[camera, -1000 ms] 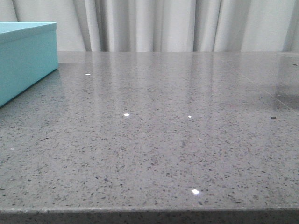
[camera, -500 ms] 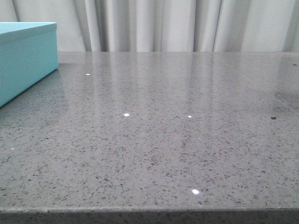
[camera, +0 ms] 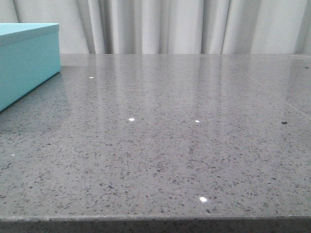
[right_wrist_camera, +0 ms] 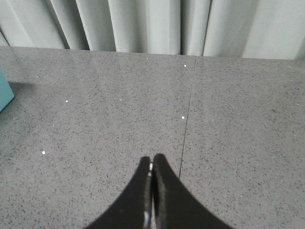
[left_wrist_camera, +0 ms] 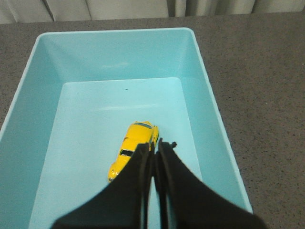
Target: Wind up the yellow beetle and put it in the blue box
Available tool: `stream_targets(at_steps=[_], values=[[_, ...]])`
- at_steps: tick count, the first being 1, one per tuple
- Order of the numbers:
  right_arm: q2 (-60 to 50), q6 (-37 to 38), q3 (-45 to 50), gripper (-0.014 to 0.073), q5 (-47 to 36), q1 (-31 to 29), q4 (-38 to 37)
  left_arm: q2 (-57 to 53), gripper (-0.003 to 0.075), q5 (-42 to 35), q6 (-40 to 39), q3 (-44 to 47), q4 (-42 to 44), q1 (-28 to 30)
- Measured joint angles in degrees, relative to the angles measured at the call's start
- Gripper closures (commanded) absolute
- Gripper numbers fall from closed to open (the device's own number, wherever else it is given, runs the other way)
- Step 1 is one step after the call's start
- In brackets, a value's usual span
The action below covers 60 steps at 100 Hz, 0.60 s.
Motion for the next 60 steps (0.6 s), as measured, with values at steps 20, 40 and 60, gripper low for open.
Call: stream_targets(at_steps=[20,40,60], values=[[-9.8,0.0,10.9,0.0653,-4.6,0.0,-0.9,-12.4,0.0738,-2.9,0.1,10.0,-0.8,0.0],[-18.0,0.0,19.3,0.0653,-6.1,0.0,-1.2,-22.6,0.0738,-2.9,0.2,18.4,-2.0,0.0],[-24.9,0.0,24.3,0.0653,-6.2,0.0,-1.5,-31.2,0.0738,-2.8,0.2,23.9,-4.3,0.0]])
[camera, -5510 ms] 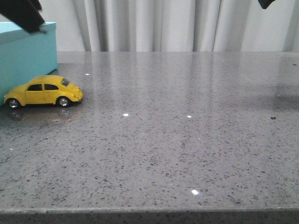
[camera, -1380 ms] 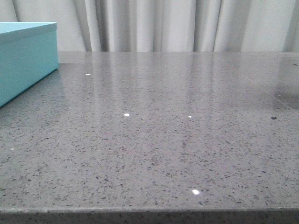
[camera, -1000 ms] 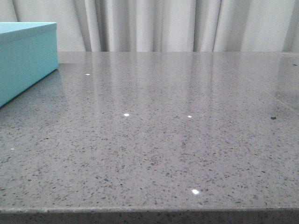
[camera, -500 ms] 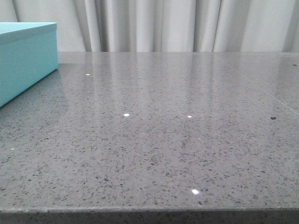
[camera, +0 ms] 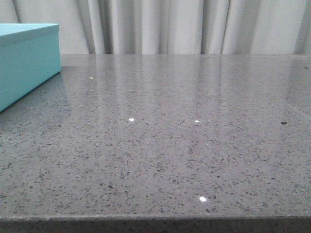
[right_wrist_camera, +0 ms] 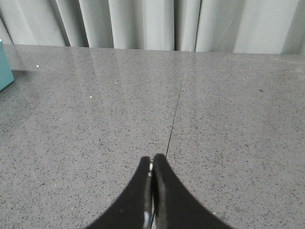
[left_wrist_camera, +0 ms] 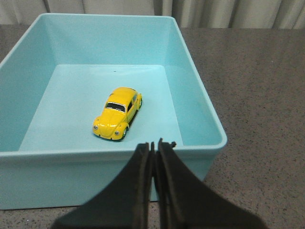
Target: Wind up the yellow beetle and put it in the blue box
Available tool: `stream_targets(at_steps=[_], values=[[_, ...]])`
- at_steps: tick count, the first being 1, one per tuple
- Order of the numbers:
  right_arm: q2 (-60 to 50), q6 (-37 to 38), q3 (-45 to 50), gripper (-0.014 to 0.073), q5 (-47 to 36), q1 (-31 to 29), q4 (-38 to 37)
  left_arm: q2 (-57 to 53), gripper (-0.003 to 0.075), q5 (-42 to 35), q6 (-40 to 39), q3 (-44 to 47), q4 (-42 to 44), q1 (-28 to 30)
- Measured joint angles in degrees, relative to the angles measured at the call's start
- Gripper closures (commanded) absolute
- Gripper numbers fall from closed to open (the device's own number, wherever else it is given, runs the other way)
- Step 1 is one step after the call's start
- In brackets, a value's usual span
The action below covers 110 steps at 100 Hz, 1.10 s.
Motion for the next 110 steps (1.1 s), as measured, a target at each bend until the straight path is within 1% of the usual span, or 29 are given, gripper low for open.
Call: stream_targets(at_steps=[16,88,99,110], values=[[-1.8,0.0,0.8,0.0653,0.0,0.0,0.0,-2.4,0.0738,0.5,0.0,1.2,-0.3,0.0],[-1.8,-0.2,0.8,0.0653,0.0,0.0,0.0,-2.8,0.0738,0.7,0.0,2.8,-0.5,0.0],[-1.8,-0.2,0.8,0.0653,0.0,0.0,0.0,-3.6,0.0738,-1.0,-0.1,4.8,0.4,0.0],[-1.8,-0.2,0.8,0.0653,0.0,0.0,0.0,-5.7,0.0738,-7.4,-1.2,8.1,1.9,0.0]])
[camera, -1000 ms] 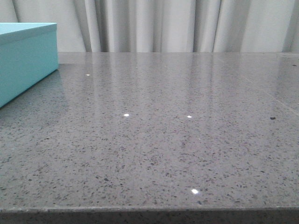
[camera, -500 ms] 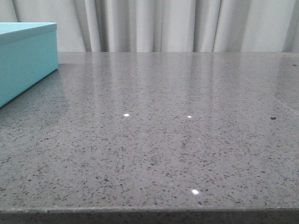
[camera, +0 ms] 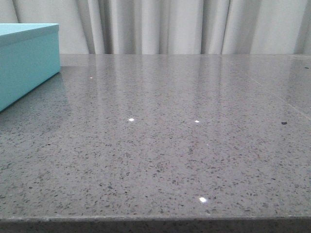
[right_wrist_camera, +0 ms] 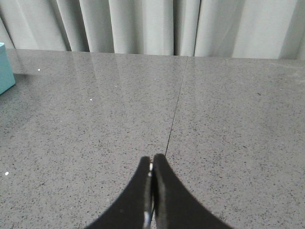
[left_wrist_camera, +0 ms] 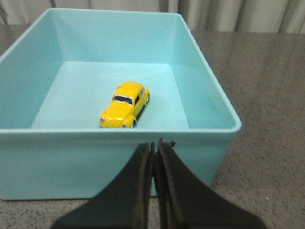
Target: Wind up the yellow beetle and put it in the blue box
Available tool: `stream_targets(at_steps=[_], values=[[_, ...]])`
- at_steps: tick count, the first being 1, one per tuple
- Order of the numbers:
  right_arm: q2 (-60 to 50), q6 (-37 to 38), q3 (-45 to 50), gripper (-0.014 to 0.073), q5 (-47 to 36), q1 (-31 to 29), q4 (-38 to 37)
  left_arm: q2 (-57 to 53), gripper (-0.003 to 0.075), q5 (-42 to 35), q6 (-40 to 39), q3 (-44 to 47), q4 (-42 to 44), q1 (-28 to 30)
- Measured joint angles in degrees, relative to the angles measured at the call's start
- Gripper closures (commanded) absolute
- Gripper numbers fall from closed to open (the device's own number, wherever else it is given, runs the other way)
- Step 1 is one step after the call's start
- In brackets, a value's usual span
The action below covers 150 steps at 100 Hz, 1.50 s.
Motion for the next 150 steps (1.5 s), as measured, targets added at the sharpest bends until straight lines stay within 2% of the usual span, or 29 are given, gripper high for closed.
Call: stream_targets(at_steps=[23,36,49,77,150], values=[[0.0,-0.1,0.0,0.0653,0.0,0.0,0.0,-6.2,0.0738,-18.6,-2.3,10.5,7.3,0.0],[0.0,-0.1,0.0,0.0653,0.0,0.0,0.0,-9.3,0.0738,-23.1,-3.5,16.3,9.2,0.0],[0.0,-0.1,0.0,0.0653,0.0,0.0,0.0,-11.2,0.0738,-23.0,-3.9,21.0,9.6,0.0],[0.0,-0.1,0.0,0.0653,0.0,0.0,0.0,-11.2,0.0738,-17.9,-5.1,20.9,9.8,0.0],[0.0,-0.1,0.0,0.0653,0.0,0.0,0.0,-11.2,0.0738,-17.8,-5.1,20.9,9.8,0.0]])
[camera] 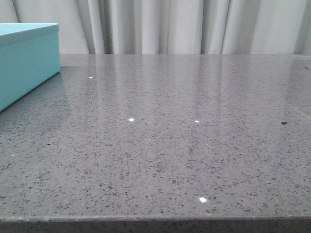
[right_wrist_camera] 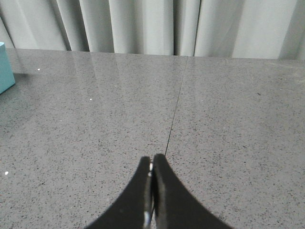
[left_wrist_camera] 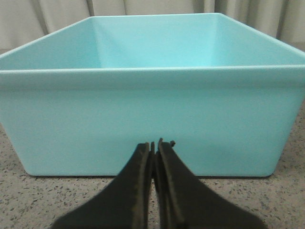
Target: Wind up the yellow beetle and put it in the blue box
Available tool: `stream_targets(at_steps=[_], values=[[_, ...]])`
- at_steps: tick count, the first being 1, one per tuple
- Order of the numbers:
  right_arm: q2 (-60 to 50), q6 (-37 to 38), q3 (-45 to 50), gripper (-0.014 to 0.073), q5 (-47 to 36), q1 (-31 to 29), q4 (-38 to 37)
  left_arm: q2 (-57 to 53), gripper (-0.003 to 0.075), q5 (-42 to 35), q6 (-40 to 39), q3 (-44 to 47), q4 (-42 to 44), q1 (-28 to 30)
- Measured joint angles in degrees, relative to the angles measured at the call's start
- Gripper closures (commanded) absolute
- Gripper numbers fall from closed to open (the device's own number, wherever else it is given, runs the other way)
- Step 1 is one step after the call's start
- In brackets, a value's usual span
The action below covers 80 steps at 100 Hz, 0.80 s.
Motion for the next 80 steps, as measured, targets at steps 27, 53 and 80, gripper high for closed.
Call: stream_targets(at_steps=[27,53,80], values=[[0.0,0.0,0.2,0.0653,-0.1,0.0,-0.1,0.0,0.0738,0.0,0.0,0.0,0.0,0.0],[-3.3,0.0,8.8,0.0653,-14.1,-3.9,-1.6,0.0,0.0738,0.0,0.0,0.0,0.0,0.0],[-12.5,0.0,23.2,0.0653,-27.3,-11.0,-1.9,0.0,0.0738,0.0,0.0,0.0,0.0,0.0]])
